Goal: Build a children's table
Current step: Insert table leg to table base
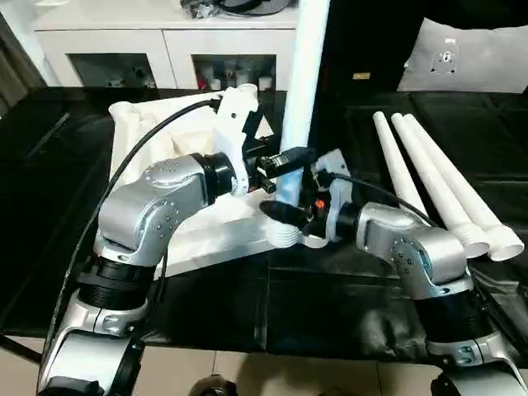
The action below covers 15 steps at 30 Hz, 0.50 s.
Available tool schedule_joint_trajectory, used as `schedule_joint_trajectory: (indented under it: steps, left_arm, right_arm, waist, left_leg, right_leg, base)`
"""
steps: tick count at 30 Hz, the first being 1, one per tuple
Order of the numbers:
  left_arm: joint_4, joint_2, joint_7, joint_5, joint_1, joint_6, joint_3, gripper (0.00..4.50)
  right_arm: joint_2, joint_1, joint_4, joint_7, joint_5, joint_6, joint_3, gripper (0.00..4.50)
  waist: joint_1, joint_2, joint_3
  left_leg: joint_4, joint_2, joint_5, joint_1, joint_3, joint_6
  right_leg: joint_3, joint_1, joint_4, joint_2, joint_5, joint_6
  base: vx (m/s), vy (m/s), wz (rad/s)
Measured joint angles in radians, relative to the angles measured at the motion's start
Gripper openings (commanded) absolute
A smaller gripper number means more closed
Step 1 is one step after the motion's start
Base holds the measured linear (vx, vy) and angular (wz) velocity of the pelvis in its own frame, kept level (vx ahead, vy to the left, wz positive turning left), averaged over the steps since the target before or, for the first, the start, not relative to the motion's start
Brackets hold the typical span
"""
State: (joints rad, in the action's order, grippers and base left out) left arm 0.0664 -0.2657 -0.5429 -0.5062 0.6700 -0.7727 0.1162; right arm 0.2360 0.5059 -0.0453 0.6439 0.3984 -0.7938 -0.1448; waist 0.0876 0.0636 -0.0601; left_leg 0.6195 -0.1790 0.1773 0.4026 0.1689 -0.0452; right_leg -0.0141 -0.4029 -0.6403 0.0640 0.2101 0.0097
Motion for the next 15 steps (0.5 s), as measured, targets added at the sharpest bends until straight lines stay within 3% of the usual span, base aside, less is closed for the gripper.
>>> schedule_joint_trajectory:
  steps: [7,9,15]
  left_arm:
    - [0.000,0.000,-0.014,0.002,0.003,0.003,0.000,1.84]
    - [0.000,0.000,-0.018,0.002,0.004,0.003,0.000,1.84]
    - [0.000,-0.001,-0.021,0.003,0.005,0.002,0.000,1.84]
  right_arm:
    - [0.003,0.000,0.000,0.001,0.000,-0.011,-0.007,2.56]
    - [0.001,0.000,0.000,0.002,0.000,-0.011,-0.007,2.25]
    - [-0.008,0.000,0.001,0.011,0.005,-0.012,-0.009,1.97]
  waist:
    - [0.000,0.000,0.000]
    - [0.000,0.000,0.000]
    - [0.000,0.000,0.000]
  left_leg:
    - [0.000,0.000,0.000,0.000,0.000,0.000]
    - [0.000,0.000,0.000,0.000,0.000,0.000]
    - [0.000,0.000,0.000,0.000,0.000,0.000]
  right_leg:
    - [0.000,0.000,0.000,0.000,0.000,0.000]
    - [0.000,0.000,0.000,0.000,0.000,0.000]
    - [0.000,0.000,0.000,0.000,0.000,0.000]
  base:
    - [0.000,0.000,0.00]
    - [0.000,0.000,0.00]
    - [0.000,0.000,0.00]
